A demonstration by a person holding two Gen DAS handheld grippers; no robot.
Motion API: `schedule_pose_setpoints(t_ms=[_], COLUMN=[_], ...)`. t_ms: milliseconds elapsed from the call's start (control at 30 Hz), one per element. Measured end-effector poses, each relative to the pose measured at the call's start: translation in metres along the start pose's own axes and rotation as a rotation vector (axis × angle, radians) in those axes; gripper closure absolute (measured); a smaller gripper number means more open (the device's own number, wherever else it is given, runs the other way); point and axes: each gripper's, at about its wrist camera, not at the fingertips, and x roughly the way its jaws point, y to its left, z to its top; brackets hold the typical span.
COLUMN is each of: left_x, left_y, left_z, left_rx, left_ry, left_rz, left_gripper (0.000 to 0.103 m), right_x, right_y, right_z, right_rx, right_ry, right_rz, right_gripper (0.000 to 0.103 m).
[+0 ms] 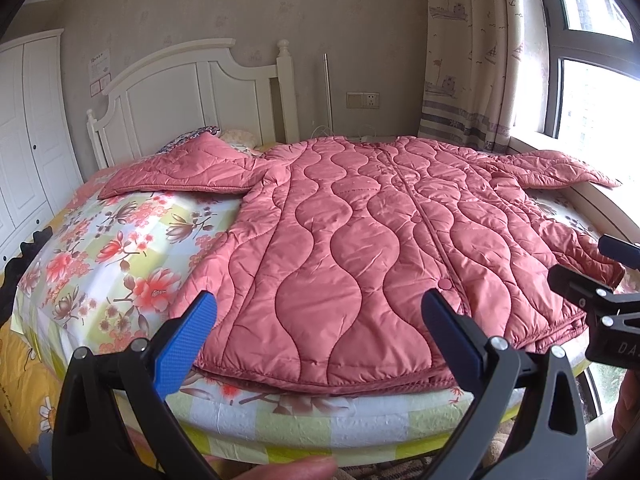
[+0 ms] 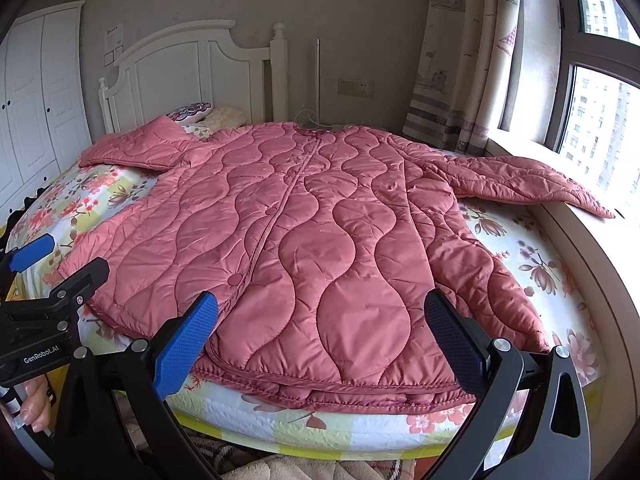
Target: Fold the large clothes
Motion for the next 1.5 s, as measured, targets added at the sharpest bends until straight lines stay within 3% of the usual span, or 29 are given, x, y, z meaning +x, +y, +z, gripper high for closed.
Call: schedule_pose_setpoints(t_ms=[833, 1133, 1233, 1333, 1500], left_x=[0.013, 0.052, 0.088, 0.138, 0.24], left_y=[-0.001, 0.005, 0.012, 0.02, 0.037], left_z=[-0.004, 0.016, 0.042, 0.069, 0.104], left_rx=[0.008, 0.051, 0.092, 0.116, 0.107], left_ry=[0.07, 0.163, 0.176, 0.226, 0.311], left_rz=[0.006, 0.002, 0.037, 0.063, 0.078], left_gripper=[0.002, 0.002, 0.002, 0.002, 0.002], right_x=[0.003, 0.013, 0.016, 0.031, 0.109], right_y=[-0.011, -0.022, -0.052, -0.107, -0.224], right_z=[-0.002, -0.004, 0.007, 0.031, 0.078], right_rx=[0.026, 0.017, 0.05, 0.161, 0.392], right_ry=[0.01, 0.033, 0.013, 0.018, 0.096], right_rz=[-0.008, -0.028, -0.049, -0.08, -0.134], right_gripper=[0.004, 0.004, 0.004, 0.004, 0.004])
